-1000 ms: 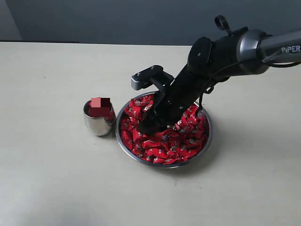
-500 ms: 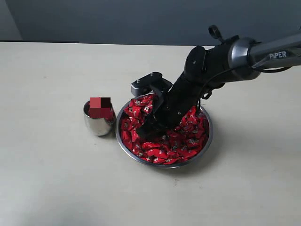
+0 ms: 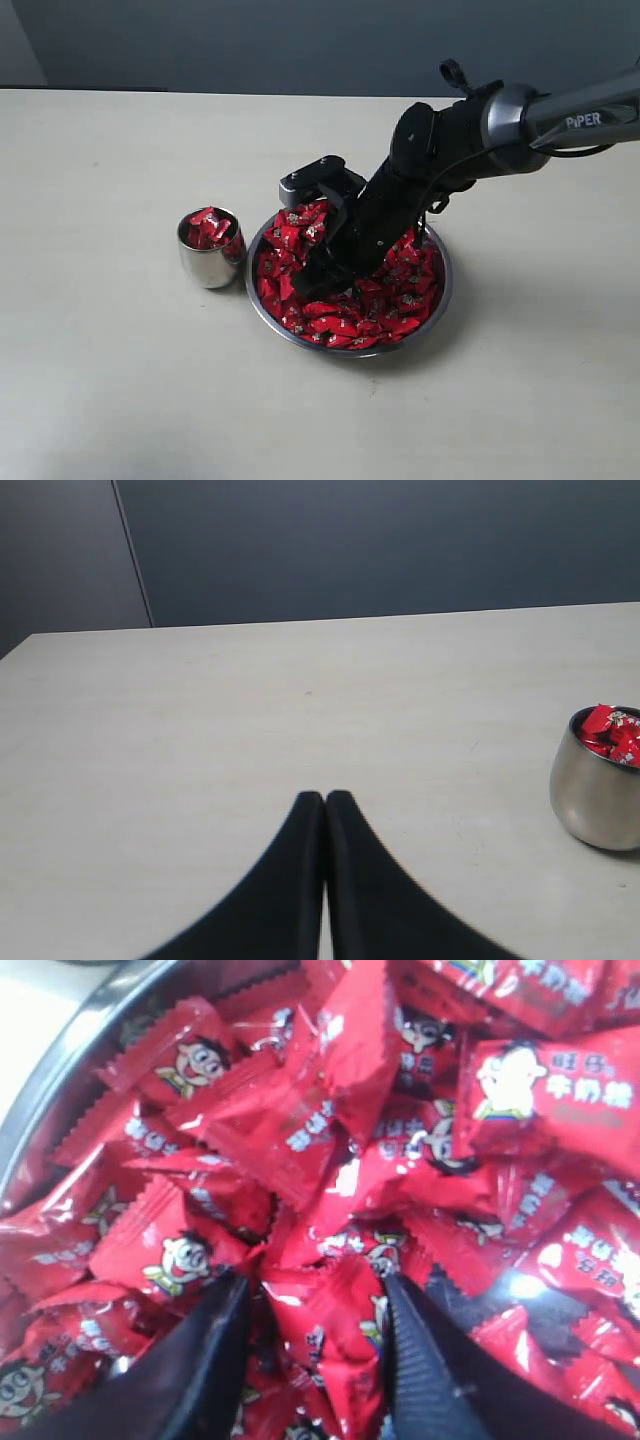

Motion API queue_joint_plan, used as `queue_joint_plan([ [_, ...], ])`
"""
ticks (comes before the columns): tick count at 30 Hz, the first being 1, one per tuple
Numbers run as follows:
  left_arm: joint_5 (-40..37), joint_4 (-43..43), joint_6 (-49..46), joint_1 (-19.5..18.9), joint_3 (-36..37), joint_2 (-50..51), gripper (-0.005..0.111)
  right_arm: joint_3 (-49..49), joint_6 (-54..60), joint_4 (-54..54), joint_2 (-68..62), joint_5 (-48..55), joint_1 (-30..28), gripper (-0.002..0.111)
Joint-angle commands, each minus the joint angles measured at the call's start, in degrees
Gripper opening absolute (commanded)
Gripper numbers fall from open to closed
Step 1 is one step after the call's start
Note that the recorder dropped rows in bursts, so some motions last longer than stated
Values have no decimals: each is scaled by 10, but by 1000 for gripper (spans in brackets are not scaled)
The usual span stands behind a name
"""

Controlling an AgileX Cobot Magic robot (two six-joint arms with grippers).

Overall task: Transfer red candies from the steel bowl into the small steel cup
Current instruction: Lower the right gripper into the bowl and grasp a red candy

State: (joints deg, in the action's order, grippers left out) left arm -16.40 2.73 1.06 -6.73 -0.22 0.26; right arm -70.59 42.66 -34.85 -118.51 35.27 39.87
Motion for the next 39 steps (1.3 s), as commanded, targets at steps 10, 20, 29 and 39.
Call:
queue_joint_plan([
  [10,1,-1,1,0,2,-3,0,0,1,15,0,-18,1,34],
  [20,1,-1,1,0,2,-3,0,0,-9,49,0,-18,1,-1],
  [29,1,-1,1,0,2,-3,0,0,-44,92,7,-32,1,-1],
  [39,1,-1,1,0,2,-3,0,0,-66,109,10,-32,1,-1],
])
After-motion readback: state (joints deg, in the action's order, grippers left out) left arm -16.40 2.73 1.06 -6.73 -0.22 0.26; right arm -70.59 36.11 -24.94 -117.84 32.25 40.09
